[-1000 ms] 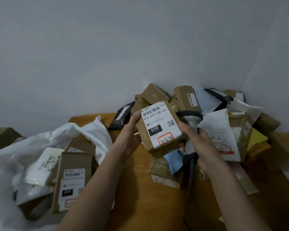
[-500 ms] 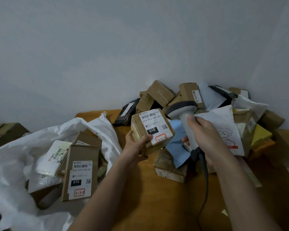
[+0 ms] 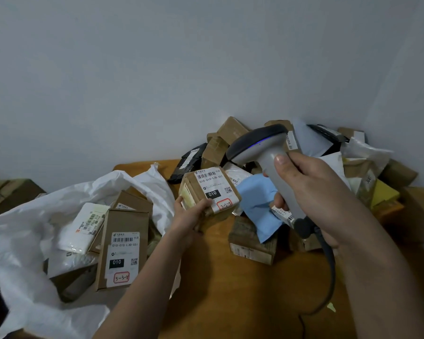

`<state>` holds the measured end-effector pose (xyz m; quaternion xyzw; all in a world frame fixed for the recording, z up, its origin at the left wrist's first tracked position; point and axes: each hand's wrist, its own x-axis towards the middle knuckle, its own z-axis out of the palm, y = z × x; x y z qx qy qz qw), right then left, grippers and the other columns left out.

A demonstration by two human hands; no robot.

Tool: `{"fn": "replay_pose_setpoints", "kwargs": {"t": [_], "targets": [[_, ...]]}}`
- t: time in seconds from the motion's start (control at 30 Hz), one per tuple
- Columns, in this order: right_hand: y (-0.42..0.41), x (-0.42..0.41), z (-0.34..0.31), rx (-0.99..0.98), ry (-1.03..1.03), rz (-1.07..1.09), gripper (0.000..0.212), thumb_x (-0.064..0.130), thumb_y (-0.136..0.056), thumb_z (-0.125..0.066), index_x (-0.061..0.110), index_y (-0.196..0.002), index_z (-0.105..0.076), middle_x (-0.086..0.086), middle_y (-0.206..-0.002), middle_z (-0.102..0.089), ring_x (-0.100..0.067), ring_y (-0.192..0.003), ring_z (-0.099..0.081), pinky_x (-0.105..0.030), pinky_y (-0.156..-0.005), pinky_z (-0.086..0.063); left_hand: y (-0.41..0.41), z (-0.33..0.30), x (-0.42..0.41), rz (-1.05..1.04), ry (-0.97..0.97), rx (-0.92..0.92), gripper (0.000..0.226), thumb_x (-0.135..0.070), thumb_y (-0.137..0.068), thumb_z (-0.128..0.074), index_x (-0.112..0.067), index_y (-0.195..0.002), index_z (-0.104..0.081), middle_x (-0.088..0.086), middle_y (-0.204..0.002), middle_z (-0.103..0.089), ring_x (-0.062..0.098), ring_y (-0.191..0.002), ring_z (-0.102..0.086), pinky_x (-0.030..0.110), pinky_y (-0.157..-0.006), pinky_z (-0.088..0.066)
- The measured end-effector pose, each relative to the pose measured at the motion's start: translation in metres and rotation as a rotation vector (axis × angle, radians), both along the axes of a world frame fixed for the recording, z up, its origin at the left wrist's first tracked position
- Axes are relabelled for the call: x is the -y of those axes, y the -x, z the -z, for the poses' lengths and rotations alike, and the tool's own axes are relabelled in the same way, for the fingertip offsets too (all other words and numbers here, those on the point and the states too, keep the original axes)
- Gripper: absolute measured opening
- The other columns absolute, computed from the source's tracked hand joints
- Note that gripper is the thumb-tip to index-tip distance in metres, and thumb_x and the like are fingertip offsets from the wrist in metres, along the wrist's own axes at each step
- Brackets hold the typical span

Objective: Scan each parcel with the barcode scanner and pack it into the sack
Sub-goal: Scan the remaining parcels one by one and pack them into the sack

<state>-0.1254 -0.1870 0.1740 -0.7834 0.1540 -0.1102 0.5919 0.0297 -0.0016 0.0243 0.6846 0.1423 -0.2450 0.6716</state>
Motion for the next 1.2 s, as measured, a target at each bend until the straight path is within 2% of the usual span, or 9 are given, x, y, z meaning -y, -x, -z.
{"fn": "replay_pose_setpoints", "kwargs": {"t": [0.23,0.4,0.5,0.77,0.9,0.97,1.03,1.13,1.2], "targets": [[-0.006,-0.016,-0.003,-0.004,-0.021,0.012,0.032,0.044,-0.101,-0.039,0.022,-0.089,-0.059,0.002,-0.055,-0.062,0.001,-0.048,-0.059,-0.014,-0.046,-0.041,0.0,0.001,-0.015,-0.086,-0.011,0.026,0.101,-0.031,-0.076,-0.082,-0.038,-0.15,-0.014,0.005,-0.125,-0.043,0.02,-0.095,-0.053,0.053,-0.085,-0.052],[-0.017,-0.03,0.004,-0.075,-0.044,0.012,0.03,0.046,-0.101,-0.04,0.025,-0.088,-0.057,0.002,-0.054,-0.064,0.0,-0.046,-0.058,-0.025,-0.056,-0.04,-0.01,-0.002,-0.046,-0.273,-0.033,0.071,0.102,-0.034,-0.074,-0.082,-0.04,-0.149,-0.013,0.008,-0.129,-0.047,0.028,-0.11,-0.056,0.05,-0.085,-0.053],[-0.023,-0.038,0.009,-0.104,-0.056,-0.012,0.028,0.046,-0.102,-0.039,0.027,-0.092,-0.058,0.002,-0.054,-0.063,0.001,-0.045,-0.057,-0.019,-0.05,-0.042,-0.021,-0.009,-0.075,-0.444,-0.011,0.153,0.1,-0.029,-0.074,-0.082,-0.037,-0.149,-0.016,0.013,-0.131,-0.05,0.03,-0.106,-0.063,0.052,-0.09,-0.055],[-0.046,-0.076,0.021,-0.122,-0.024,-0.106,0.03,0.043,-0.102,-0.04,0.022,-0.095,-0.059,0.0,-0.056,-0.064,-0.002,-0.047,-0.06,-0.026,-0.056,-0.045,-0.045,-0.047,-0.169,-0.759,0.098,0.345,0.059,-0.032,-0.074,-0.068,-0.021,-0.131,-0.055,0.01,-0.121,-0.065,0.029,-0.108,-0.065,0.047,-0.088,-0.057],[-0.059,-0.099,0.028,-0.139,-0.041,-0.138,0.031,0.043,-0.102,-0.04,0.022,-0.094,-0.061,0.002,-0.051,-0.065,-0.004,-0.047,-0.06,-0.031,-0.061,-0.045,-0.045,-0.039,-0.207,-0.736,-0.262,0.361,0.072,-0.041,-0.077,-0.066,-0.023,-0.142,-0.042,0.013,-0.134,-0.053,0.033,-0.121,-0.054,0.05,-0.099,-0.048],[-0.065,-0.111,0.033,-0.153,-0.051,-0.138,0.03,0.043,-0.102,-0.04,0.023,-0.094,-0.061,0.002,-0.051,-0.065,-0.003,-0.046,-0.06,-0.031,-0.061,-0.044,-0.037,-0.024,-0.219,-0.626,-0.608,0.328,0.078,-0.037,-0.082,-0.069,-0.032,-0.149,-0.029,0.015,-0.149,-0.035,0.039,-0.136,-0.035,0.058,-0.109,-0.035],[-0.07,-0.124,0.036,-0.164,-0.066,-0.144,0.028,0.043,-0.102,-0.04,0.025,-0.093,-0.06,0.002,-0.052,-0.066,-0.003,-0.045,-0.059,-0.032,-0.062,-0.044,-0.03,-0.013,-0.227,-0.533,-0.752,0.352,0.081,-0.03,-0.087,-0.069,-0.043,-0.15,-0.02,0.009,-0.159,-0.015,0.039,-0.143,-0.023,0.061,-0.113,-0.027],[-0.076,-0.137,0.042,-0.171,-0.074,-0.152,0.029,0.042,-0.102,-0.041,0.023,-0.094,-0.061,0.001,-0.052,-0.066,-0.003,-0.044,-0.059,-0.032,-0.062,-0.044,-0.034,-0.006,-0.237,-0.35,-0.908,0.455,0.067,-0.026,-0.09,-0.066,-0.042,-0.147,-0.034,0.002,-0.162,-0.009,0.033,-0.146,-0.02,0.056,-0.115,-0.026],[-0.079,-0.143,0.045,-0.18,-0.08,-0.143,0.03,0.043,-0.102,-0.041,0.023,-0.094,-0.062,0.0,-0.052,-0.065,-0.003,-0.043,-0.058,-0.032,-0.06,-0.044,-0.04,-0.007,-0.243,-0.25,-0.887,0.457,0.061,-0.017,-0.089,-0.065,-0.035,-0.143,-0.045,0.003,-0.159,-0.02,0.034,-0.139,-0.036,0.052,-0.107,-0.041]]}}
